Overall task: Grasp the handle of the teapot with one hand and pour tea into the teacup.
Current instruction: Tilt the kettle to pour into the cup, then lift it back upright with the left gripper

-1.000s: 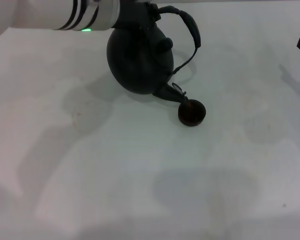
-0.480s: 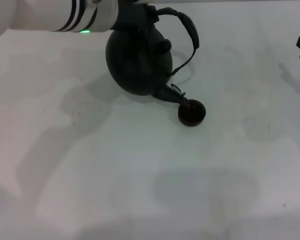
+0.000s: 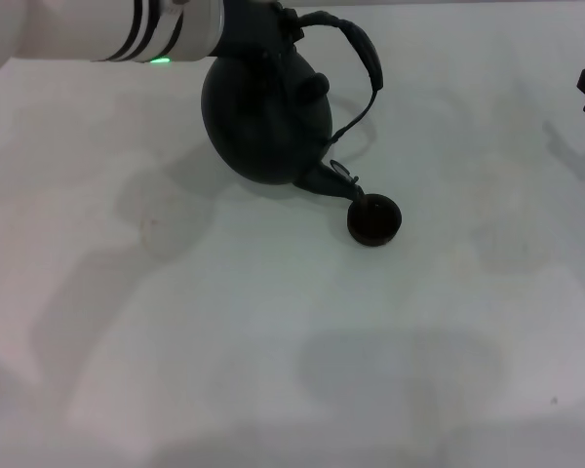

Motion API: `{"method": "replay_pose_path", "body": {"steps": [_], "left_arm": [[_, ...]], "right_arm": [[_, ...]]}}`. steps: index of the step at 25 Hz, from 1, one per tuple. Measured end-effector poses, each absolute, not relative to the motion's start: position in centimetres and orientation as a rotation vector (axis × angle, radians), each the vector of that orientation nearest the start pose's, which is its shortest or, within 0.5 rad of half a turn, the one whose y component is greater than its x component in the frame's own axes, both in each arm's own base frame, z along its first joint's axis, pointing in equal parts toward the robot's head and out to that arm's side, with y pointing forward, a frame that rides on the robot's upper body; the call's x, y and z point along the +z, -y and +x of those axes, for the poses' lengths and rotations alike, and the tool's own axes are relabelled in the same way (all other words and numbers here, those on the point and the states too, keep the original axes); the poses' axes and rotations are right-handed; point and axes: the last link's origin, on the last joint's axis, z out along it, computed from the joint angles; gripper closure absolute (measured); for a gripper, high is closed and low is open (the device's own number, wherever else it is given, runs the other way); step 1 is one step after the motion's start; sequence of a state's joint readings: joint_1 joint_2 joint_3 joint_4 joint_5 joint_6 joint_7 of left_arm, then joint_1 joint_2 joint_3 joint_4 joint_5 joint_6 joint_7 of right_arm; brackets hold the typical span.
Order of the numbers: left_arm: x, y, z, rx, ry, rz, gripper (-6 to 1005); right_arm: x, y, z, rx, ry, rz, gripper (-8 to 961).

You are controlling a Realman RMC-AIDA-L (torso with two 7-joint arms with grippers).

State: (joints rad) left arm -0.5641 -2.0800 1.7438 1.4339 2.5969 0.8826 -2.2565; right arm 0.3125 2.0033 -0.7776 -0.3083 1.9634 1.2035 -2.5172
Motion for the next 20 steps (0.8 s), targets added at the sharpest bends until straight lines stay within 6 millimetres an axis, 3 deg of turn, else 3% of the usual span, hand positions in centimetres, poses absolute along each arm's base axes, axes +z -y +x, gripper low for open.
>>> {"method": "replay_pose_path", "body": {"steps": [9,20], "left_arm": [[-4.3,-38.5,-9.9,0.168,-0.101,-2.481,886],[-3.7,-37.6,-11.4,0.011,0.088,-2.448,887]], "right_arm": [[3.9,-30.8,37.2,0.596,-0.498,-1.921,93],[3.9,-30.9,37.5,0.571,-0.509,-1.916,93]]}}
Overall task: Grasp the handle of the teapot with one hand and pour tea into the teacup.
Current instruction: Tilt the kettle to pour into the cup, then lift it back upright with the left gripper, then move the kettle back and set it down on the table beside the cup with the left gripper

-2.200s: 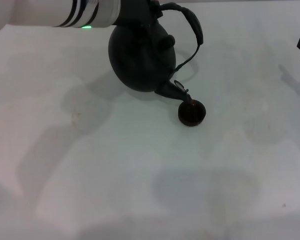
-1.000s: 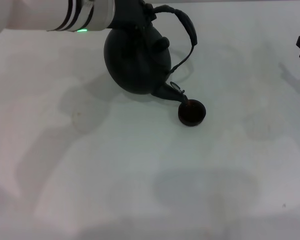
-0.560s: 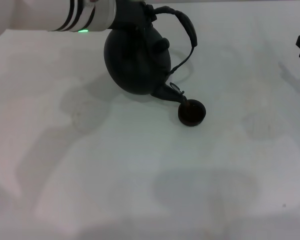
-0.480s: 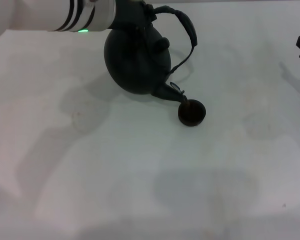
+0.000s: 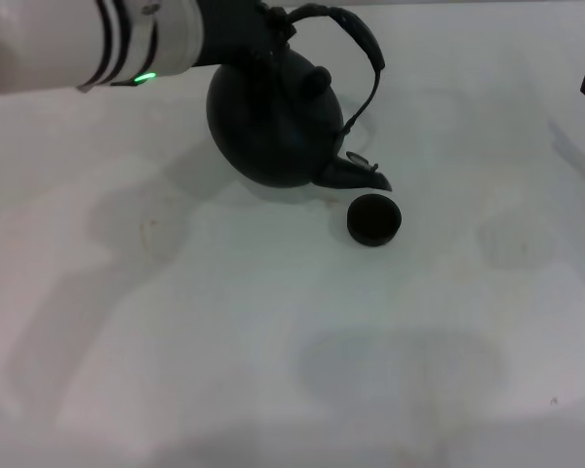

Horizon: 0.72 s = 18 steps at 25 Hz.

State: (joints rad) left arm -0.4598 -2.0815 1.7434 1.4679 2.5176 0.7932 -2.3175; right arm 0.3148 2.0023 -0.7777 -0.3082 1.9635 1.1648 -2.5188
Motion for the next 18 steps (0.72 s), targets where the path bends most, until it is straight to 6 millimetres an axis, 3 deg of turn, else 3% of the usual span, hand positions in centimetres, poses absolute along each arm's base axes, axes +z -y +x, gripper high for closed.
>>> {"method": "replay_pose_path", "body": {"steps": [11,18], "left_arm": [[-0.5,-35.5,-15.4,-0.242,0.299,-2.214,888],[-0.1,-33.7,-17.9,-0.324,0.397,-2.085,889]], "right_arm": [[4.2,-31.5,37.3,0.563,-0.499,-1.916,94],[4.4,-31.9,37.2,0.56,-0.485,-1.925,94]]}}
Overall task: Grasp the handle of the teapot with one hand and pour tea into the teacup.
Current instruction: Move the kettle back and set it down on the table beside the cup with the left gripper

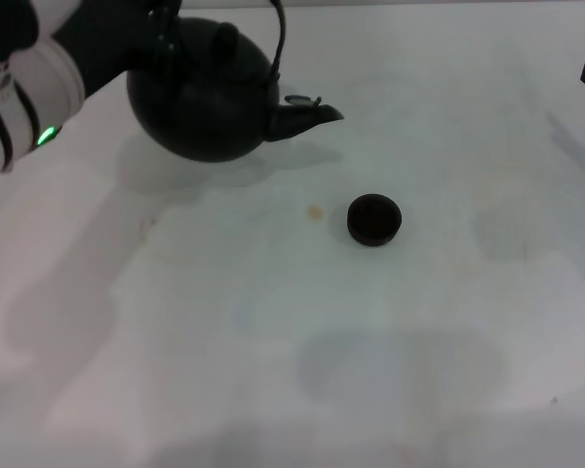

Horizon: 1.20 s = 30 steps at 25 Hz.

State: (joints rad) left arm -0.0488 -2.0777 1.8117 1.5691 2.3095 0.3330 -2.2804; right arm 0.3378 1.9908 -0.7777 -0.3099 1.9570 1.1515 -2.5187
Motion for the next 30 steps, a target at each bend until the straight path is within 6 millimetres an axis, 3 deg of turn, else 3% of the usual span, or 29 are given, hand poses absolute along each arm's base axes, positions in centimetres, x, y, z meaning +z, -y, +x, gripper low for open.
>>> {"method": "replay_pose_path", "body": {"steps": [6,9,18,25,30], "left_arm": [[-0.7,-32.9,-20.2,-0.363,0.47,-1.971,890],[-1.1,-33.0,-22.3,-0.351,0.534,-1.912,890],[-1.1,-33.9,-26.2,-0.349,0.665,-1.78,889],[-1.3,-34.0,-26.7,-0.356,0.66,-1.755,890],[-0.6,-34.5,-25.2,-0.342,0.618,-1.887,890]], "right_arm": [[4.3,-31.9,37.2,0.545,-0.487,-1.933,94],[4.2,-31.9,37.2,0.543,-0.486,-1.938,94],[4.1,-31.5,37.5,0.539,-0.492,-1.941,94],[3.9,-31.4,37.4,0.538,-0.492,-1.949,94],[3.9,-31.4,37.4,0.542,-0.49,-1.951,94]]}}
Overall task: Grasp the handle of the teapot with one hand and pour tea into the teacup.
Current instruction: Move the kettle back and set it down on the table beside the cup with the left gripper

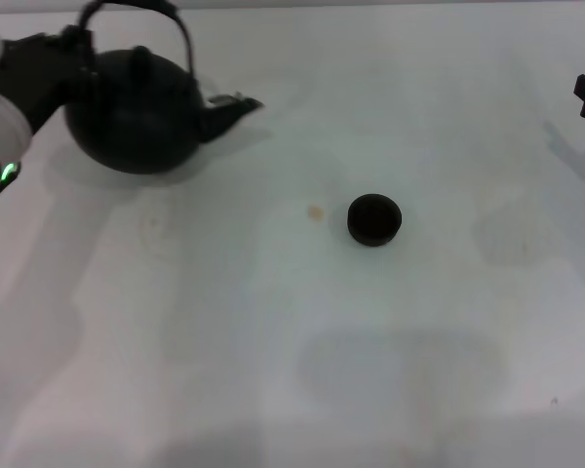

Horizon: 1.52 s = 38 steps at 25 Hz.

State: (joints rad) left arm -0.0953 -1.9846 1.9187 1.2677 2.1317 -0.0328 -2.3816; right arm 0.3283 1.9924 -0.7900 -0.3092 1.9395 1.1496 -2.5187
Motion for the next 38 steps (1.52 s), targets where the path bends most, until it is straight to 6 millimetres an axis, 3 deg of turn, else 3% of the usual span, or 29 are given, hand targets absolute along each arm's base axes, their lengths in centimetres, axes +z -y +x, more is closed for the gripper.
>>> {"method": "replay_pose_path", "body": {"steps": [4,8,13,16,25,33,38], "left_arm": [[-0.5,-34.3,-23.2,-0.298,0.535,-2.042,889],[0.9,-34.2,-22.1,-0.31,0.525,-2.101,890],[3.7,-33.7,-22.0,-0.494,0.588,-2.13,889],[4.7,-32.8,-23.5,-0.585,0.583,-2.095,889],[3.8,-29.2,-29.0,-0.82,0.503,-1.923,890],[1.8,-27.9,-32.7,-0.744,0.604,-1.911,889],[0.7,-27.7,-33.8,-0.723,0.623,-1.907,889]], "right_arm": [[3.8,-31.4,37.3,0.547,-0.488,-1.952,94],[3.8,-31.3,37.3,0.55,-0.487,-1.953,94],[3.7,-31.3,37.2,0.554,-0.488,-1.954,94],[3.6,-31.3,37.1,0.556,-0.489,-1.954,94],[3.5,-31.2,37.2,0.557,-0.494,-1.954,94],[3.2,-31.3,37.0,0.56,-0.493,-1.965,94],[3.1,-31.4,36.9,0.561,-0.49,-1.97,94]]}}
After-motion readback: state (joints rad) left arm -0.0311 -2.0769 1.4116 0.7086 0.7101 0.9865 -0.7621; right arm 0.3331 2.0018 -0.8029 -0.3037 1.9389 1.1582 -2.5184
